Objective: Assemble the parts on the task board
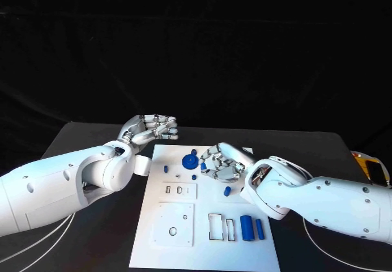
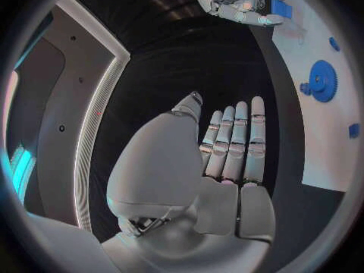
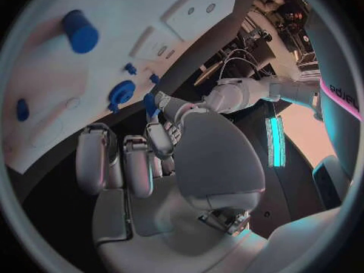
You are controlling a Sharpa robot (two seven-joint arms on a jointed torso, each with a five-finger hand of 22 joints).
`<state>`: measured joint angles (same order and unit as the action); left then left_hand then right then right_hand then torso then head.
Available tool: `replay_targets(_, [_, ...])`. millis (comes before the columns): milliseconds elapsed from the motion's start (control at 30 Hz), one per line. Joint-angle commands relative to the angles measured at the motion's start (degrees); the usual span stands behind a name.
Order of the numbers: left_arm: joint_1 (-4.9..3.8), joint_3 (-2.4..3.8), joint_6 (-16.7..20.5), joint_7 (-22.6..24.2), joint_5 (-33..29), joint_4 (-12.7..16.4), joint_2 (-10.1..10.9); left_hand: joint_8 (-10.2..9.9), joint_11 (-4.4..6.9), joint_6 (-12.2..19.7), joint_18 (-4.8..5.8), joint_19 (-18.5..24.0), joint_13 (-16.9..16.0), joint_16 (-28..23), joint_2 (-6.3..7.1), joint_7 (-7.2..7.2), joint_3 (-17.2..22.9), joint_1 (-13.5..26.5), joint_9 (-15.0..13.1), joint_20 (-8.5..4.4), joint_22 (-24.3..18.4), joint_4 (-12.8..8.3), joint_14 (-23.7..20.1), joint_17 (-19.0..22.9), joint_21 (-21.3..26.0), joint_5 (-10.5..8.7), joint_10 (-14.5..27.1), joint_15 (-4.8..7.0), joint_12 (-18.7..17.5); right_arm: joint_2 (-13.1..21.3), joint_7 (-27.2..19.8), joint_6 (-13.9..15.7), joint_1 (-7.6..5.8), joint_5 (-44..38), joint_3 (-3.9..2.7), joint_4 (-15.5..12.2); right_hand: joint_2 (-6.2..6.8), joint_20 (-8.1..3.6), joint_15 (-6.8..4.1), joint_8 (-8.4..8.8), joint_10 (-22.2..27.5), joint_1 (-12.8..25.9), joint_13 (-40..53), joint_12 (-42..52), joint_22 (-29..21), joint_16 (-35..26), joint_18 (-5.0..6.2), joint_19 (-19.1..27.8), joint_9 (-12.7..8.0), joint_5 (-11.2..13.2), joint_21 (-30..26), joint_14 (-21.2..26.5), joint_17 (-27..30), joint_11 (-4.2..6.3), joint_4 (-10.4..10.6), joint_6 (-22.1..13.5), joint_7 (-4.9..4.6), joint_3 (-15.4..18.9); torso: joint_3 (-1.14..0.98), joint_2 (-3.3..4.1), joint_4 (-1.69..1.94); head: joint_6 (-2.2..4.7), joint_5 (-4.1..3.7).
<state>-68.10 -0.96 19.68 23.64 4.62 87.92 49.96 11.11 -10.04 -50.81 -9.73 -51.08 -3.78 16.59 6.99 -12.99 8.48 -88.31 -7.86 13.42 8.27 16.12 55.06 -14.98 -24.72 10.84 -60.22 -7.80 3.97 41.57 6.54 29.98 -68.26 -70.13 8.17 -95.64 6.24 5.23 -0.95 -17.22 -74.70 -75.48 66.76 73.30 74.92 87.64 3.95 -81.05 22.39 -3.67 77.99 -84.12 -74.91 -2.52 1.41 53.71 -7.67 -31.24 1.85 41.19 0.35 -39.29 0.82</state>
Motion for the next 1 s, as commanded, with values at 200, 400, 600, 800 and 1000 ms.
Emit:
replay_targets(200, [-0.03,0.02,-1.2,0.1,-0.1,-0.5,-0.5,-0.3,-0.27,0.3,-0.57,0.6,-0.1,-0.2,-0.03,-0.39,0.2,-0.3,0.1,0.10,0.1,0.2,-0.3,-0.1,-0.3,-0.36,0.2,-0.06,-0.2,-4.4,4.6,0.2,1.77,-4.8,0.34,1.7,-0.54,-0.28,-0.35,-1.24,-0.3,0.8,0.1,0.3,4.3,-0.2,-0.51,-0.4,0.8,-0.5,0.4,-3.9,-6.0,-0.08,0.0,0.8,0.36,-0.4,0.35,-0.39,0.21,-0.55,1.19])
replay_targets(400, [-0.03,0.01,-1.2,0.1,-0.1,-0.6,-0.6,-0.3,-0.27,0.3,-0.57,0.6,-0.1,-0.2,-0.03,-0.39,0.2,-0.3,0.1,0.10,0.1,0.2,-0.3,-0.1,-0.3,-0.36,0.2,-0.06,-0.2,-6.9,5.6,0.1,3.08,-7.0,0.60,3.0,-0.45,-0.30,-0.37,-1.30,-0.5,1.0,0.3,0.5,4.3,-0.2,-0.52,-0.4,0.8,-0.6,0.4,-3.9,-6.0,-0.05,0.0,0.8,0.39,-0.5,0.32,-0.28,0.32,-0.60,1.28])
replay_targets(600, [-0.03,0.01,-1.1,0.0,-0.1,-0.5,-0.6,-0.3,-0.27,0.3,-0.57,0.6,-0.1,-0.2,-0.03,-0.39,0.2,-0.3,0.1,0.10,0.1,0.2,-0.3,-0.1,-0.3,-0.36,0.2,-0.06,-0.2,-8.4,6.5,-0.6,4.02,-8.3,0.75,3.8,-0.06,-0.35,-0.42,-1.47,-0.6,1.7,0.3,0.5,4.4,-0.2,-0.52,-0.5,0.8,-0.7,0.4,-3.9,-5.9,-0.01,0.0,0.8,0.44,-0.5,0.28,-0.22,0.33,-0.70,1.51])
replay_targets(800, [-0.04,0.01,-1.1,0.0,-0.1,-0.5,-0.5,-0.3,-0.27,0.3,-0.57,0.7,-0.1,-0.2,0.00,-0.38,0.1,-0.2,0.1,0.11,0.1,0.2,-0.4,-0.1,-0.3,-0.37,0.2,-0.07,-0.1,-9.2,7.3,-1.2,4.61,-9.8,0.84,4.3,0.50,-0.40,-0.46,-1.62,-0.7,2.7,0.4,0.5,4.5,-0.2,-0.54,-0.5,0.9,-0.7,0.5,-3.9,-5.9,0.02,0.2,0.8,0.49,-0.2,0.24,-0.24,0.18,-0.89,1.87])
replay_targets(1000, [-0.04,0.01,-1.2,0.0,-0.1,-0.4,-0.5,-0.3,-0.27,0.3,-0.57,0.7,-0.1,-0.2,0.00,-0.38,0.1,-0.2,0.1,0.11,0.1,0.2,-0.4,-0.1,-0.3,-0.37,0.2,-0.07,-0.1,-9.8,8.2,-1.9,5.07,-10.5,0.90,5.1,0.72,-0.42,-0.48,-1.71,-0.8,3.2,0.5,0.6,4.4,-0.3,-0.53,-0.5,0.9,-0.7,0.4,-3.9,-5.7,0.04,0.4,0.7,0.51,-0.1,0.21,-0.27,0.18,-1.15,1.96])
